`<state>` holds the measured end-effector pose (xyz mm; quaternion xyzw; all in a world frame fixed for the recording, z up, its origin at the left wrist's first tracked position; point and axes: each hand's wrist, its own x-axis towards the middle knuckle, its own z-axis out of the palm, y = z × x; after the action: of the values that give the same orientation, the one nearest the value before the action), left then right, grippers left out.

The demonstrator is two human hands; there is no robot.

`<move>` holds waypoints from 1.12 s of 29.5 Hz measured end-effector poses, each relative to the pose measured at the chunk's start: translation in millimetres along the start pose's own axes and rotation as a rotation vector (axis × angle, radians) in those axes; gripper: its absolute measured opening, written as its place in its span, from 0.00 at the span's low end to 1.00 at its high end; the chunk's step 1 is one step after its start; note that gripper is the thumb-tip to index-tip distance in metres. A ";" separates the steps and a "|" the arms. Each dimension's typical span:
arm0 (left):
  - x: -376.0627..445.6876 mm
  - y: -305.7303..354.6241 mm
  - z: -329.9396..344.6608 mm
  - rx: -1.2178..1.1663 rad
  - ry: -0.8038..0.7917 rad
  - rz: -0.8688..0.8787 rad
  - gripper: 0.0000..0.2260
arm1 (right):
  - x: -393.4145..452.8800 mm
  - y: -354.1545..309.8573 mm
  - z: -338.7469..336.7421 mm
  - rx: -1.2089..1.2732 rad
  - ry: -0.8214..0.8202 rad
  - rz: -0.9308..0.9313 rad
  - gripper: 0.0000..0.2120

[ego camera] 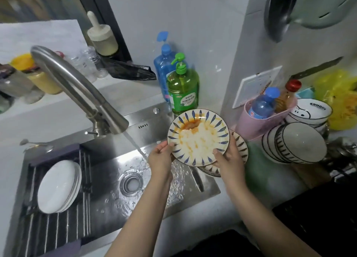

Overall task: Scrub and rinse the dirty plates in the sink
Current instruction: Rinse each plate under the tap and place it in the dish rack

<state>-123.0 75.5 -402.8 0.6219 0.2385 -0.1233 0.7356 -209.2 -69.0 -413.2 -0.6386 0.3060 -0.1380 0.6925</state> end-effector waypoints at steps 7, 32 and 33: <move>17.0 16.4 -69.4 -0.030 0.017 -0.001 0.07 | -0.3 -10.3 62.0 0.146 -0.185 0.190 0.32; 102.8 16.9 -170.2 0.599 -0.033 0.190 0.17 | -26.1 93.3 229.5 -0.715 -0.554 -0.056 0.22; 104.3 13.8 -170.6 0.593 -0.046 0.174 0.17 | -23.9 96.0 237.5 -0.698 -0.590 -0.003 0.23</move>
<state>-60.9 256.3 -462.8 0.8245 0.1211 -0.1382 0.5351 -104.3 148.9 -501.0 -0.8461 0.1232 0.1602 0.4932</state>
